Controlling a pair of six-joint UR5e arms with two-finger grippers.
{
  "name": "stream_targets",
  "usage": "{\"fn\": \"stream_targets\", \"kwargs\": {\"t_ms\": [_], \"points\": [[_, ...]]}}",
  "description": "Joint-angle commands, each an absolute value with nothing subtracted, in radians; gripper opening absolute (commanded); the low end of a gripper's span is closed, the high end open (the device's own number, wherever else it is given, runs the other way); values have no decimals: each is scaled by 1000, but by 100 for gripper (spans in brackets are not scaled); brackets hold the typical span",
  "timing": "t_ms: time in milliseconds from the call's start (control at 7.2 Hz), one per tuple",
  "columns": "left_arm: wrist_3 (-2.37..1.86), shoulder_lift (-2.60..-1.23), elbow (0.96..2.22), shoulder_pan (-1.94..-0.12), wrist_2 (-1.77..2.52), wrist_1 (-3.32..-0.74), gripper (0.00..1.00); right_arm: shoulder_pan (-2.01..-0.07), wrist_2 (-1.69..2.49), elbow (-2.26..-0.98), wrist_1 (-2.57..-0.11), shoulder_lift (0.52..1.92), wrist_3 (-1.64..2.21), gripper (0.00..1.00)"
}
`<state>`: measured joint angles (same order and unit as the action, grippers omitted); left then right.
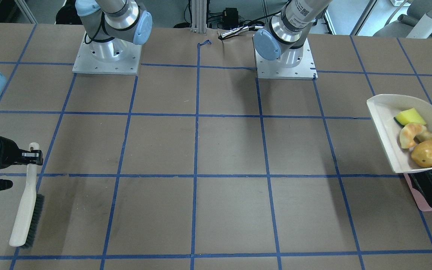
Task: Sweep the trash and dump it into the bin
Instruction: 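Carry the brush back with right gripper while left gripper lifts dustpan toward bin, then tilt the dustpan over the black bin with the left gripper to dump trash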
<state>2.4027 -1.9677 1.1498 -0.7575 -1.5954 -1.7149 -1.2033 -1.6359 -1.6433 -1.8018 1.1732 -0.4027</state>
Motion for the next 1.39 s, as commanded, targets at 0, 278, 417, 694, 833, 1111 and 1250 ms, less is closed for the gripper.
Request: {"fn": "stream_targets", "kwargs": {"t_ms": [0, 278, 417, 694, 833, 1111, 1250], "points": [[2584, -2011, 1066, -689, -1644, -1726, 0, -1200, -1661, -1664, -1812, 1170, -399, 1], [2751, -2054, 1014, -673, -1695, -1608, 0, -1200, -1680, -1683, -1815, 1169, -397, 1], [2787, -2080, 993, -673, -1707, -1599, 0, -1200, -1683, -1687, -1818, 1169, -399, 1], [2951, -2127, 988, -672, -1723, -1432, 0, -1200, -1690, -1687, -1825, 1172, -370, 1], [2970, -2144, 988, -667, -1721, -1398, 0, -1200, -1690, -1687, -1824, 1177, -355, 1], [3028, -2169, 986, -666, -1712, -1309, 0, -1200, -1689, -1687, -1824, 1177, -354, 1], [3069, -2171, 986, -667, -1683, -1293, 0, -1200, -1689, -1689, -1824, 1174, -356, 2]]}}
